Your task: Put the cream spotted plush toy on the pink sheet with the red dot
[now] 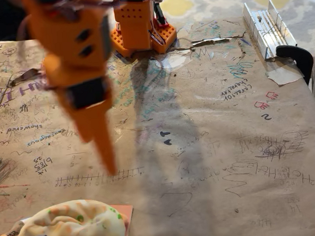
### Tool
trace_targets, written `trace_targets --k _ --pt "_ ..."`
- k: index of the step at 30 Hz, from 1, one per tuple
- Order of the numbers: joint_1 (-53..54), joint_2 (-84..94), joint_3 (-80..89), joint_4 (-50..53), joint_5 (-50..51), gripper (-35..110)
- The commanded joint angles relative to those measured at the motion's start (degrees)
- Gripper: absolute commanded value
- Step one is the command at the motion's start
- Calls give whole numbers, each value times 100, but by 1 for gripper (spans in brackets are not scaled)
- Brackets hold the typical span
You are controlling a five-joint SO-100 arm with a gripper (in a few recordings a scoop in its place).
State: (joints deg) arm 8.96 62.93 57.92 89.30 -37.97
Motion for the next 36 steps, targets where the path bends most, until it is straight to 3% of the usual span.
trace_targets --k 1,7,15,17,20,23,29,32,36 --pt "-580 4649 5730 -1292 88 34" --pt "-1222 7251 8473 -1978 1028 36" --pt "-1310 9193 10037 -2927 1582 37" --pt "-1424 10283 10582 -2900 1793 38" --pt "-1573 13104 11461 -1978 2127 40" --pt "-1538 12779 11329 -2180 2408 41" --pt "-2101 13034 11408 -1872 1784 35" --pt "-2399 13025 11540 -1644 413 32" --pt "-2039 13025 11558 -1617 246 31"
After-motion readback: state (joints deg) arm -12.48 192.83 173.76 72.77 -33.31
